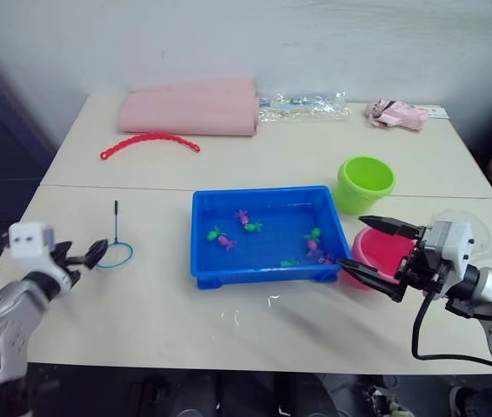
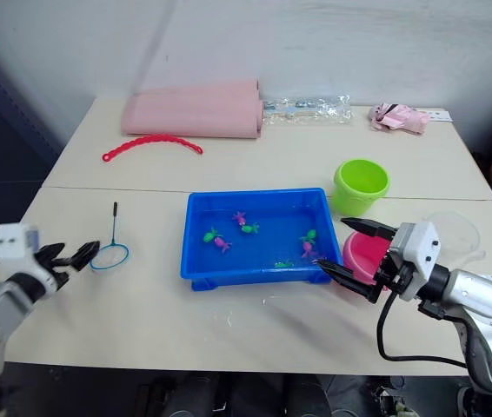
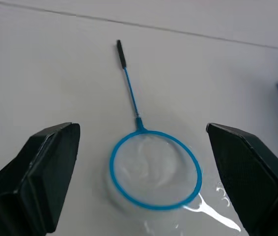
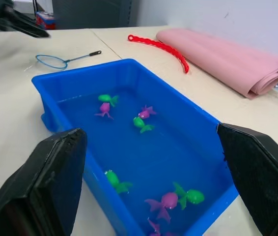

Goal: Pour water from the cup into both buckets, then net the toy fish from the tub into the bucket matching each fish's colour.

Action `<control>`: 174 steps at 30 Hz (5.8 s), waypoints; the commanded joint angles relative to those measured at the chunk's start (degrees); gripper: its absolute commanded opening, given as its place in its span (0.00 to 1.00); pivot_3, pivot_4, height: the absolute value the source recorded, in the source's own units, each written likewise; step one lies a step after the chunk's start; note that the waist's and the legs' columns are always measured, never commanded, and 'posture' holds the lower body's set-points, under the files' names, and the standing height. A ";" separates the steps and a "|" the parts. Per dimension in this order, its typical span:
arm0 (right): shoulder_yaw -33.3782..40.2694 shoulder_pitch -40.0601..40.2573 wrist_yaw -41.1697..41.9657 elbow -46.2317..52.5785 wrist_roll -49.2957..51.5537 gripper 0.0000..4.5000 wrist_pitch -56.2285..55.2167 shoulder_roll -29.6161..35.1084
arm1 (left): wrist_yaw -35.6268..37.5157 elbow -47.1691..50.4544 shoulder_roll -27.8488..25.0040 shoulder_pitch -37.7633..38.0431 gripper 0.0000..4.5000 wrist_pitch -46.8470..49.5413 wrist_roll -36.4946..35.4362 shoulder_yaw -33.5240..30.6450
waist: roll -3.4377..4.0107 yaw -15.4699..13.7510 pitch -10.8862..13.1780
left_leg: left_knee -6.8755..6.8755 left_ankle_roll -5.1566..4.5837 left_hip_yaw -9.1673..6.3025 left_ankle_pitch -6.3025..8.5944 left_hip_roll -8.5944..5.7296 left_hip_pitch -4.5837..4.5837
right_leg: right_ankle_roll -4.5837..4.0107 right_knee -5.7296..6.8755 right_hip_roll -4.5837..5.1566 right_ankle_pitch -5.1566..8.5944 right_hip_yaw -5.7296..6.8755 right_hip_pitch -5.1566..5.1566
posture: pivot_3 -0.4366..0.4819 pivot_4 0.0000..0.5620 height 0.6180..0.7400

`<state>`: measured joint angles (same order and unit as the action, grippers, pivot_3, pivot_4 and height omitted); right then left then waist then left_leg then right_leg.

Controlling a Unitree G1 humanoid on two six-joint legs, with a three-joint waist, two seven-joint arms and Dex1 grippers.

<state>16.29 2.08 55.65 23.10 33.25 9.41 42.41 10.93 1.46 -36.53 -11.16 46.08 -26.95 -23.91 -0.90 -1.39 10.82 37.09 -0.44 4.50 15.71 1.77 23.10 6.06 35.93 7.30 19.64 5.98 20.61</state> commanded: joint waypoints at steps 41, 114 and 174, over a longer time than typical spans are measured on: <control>-5.08 -11.39 -3.72 14.79 16.53 1.00 26.62 10.61 | 68.65 -6.78 -21.13 -15.37 0.01 -28.38 0.47 14.06 | -0.33 1.21 0.17 | -0.07 -0.12 0.81 -0.04 0.04 0.21 | 0.14 0.10 0.38 -0.10 -0.72 0.72 | 0.48 0.27 1.00; -15.52 -30.91 17.53 -19.87 -15.55 0.00 4.26 23.28 | 57.85 3.39 -4.50 -7.95 0.99 -28.62 -5.42 10.62 | -0.35 1.70 0.19 | 0.11 -0.32 1.31 -0.11 0.05 0.18 | 0.25 0.36 -0.10 -0.15 -1.20 0.95 | 0.48 0.27 1.00; -46.06 -68.15 36.73 -29.61 -54.64 0.00 -23.72 16.14 | 52.09 6.14 -0.36 -15.24 0.99 -20.37 -3.30 23.71 | -0.25 1.57 0.25 | 0.25 -0.29 1.37 -0.13 -0.03 0.20 | 0.25 0.62 -0.04 -0.15 -1.25 0.99 | 0.48 0.27 1.00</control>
<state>-26.76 -61.57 85.93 -8.13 -17.32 -10.16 58.04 61.96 8.96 -37.42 -26.36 28.36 -31.55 -1.10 -1.15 0.18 11.07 37.34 -0.73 5.87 15.59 1.74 23.30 6.31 36.55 7.25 19.50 4.73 21.60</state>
